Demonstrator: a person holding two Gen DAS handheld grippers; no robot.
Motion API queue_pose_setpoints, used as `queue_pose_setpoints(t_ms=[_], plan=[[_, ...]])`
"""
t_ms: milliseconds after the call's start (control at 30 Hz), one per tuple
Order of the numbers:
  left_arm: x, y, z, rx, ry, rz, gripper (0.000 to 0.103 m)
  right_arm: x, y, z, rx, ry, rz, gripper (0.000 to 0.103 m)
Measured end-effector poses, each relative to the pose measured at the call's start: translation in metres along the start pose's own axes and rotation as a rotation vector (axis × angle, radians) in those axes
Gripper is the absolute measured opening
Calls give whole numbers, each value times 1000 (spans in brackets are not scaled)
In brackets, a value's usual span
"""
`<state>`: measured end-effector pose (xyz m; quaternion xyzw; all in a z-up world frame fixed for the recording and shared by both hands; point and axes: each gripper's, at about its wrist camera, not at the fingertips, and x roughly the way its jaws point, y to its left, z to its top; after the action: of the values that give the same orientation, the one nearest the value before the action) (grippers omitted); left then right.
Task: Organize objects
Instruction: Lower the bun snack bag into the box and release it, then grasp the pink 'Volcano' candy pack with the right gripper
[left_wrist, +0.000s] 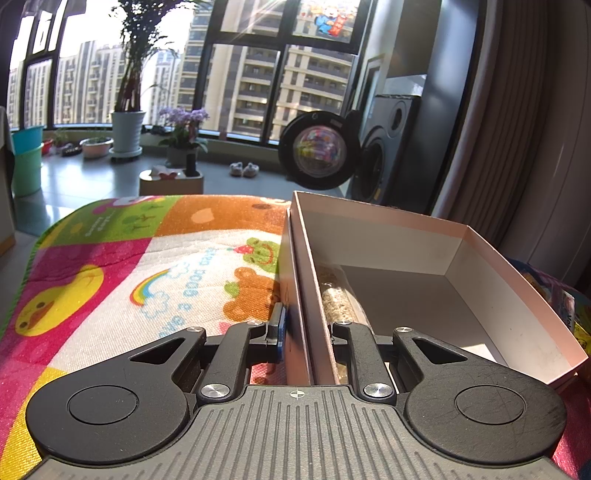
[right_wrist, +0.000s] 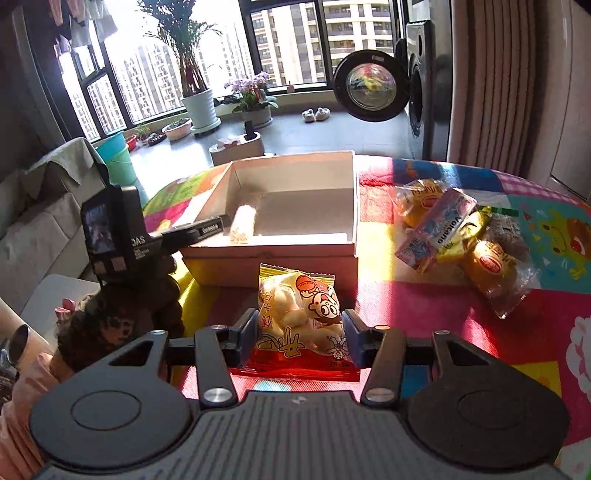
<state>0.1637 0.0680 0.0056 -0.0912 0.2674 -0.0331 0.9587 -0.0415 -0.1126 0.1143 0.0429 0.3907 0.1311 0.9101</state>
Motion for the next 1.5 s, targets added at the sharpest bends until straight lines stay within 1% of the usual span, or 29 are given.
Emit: queue_pose_setpoints(t_ms=[100,133,200,267,333,467,567,633,667,733,833,967,1067,1167,1300,1500], plan=[[0,0,0,-1,0,-1,16,12,13,35,-3,-33,60,49],[0,0,0,-1,0,-1,16,24,17,48,-1,-34,71,49],[1,1,0,-1,1,-1,16,49,20,69,24,-10,74,49],[1,1,0,-1,1,0,16,79,18,87,81,33,85,49],[1,1,0,-1,1,-1,16,116,18,104,123,67,67,49],[1,1,-1,-3,3,-2,16,183,22,122,112,123,-44,49],[3,0,-1,-4,7,-3,17,211,22,125,114,158,-73,50],[3,1,-1,-5,11,-3,17,218,21,125,123,162,-83,51],[3,1,-1,-6,12,-3,17,218,20,123,124,164,-74,52],[2,0,0,-6,13,-3,17,214,20,122,121,161,-66,58],[2,1,0,-7,12,-4,17,195,21,117,85,130,-82,61],[2,0,0,-7,13,-4,16,153,13,111,45,60,-104,63],[2,0,0,-6,12,-3,16,119,-4,102,39,-8,-142,68],[2,1,0,-7,12,-4,16,90,-29,92,40,-76,-227,74],[2,1,0,-6,12,-4,16,64,-73,72,112,-113,-347,76],[2,1,0,-6,12,-3,16,37,-143,45,298,-126,-435,81]])
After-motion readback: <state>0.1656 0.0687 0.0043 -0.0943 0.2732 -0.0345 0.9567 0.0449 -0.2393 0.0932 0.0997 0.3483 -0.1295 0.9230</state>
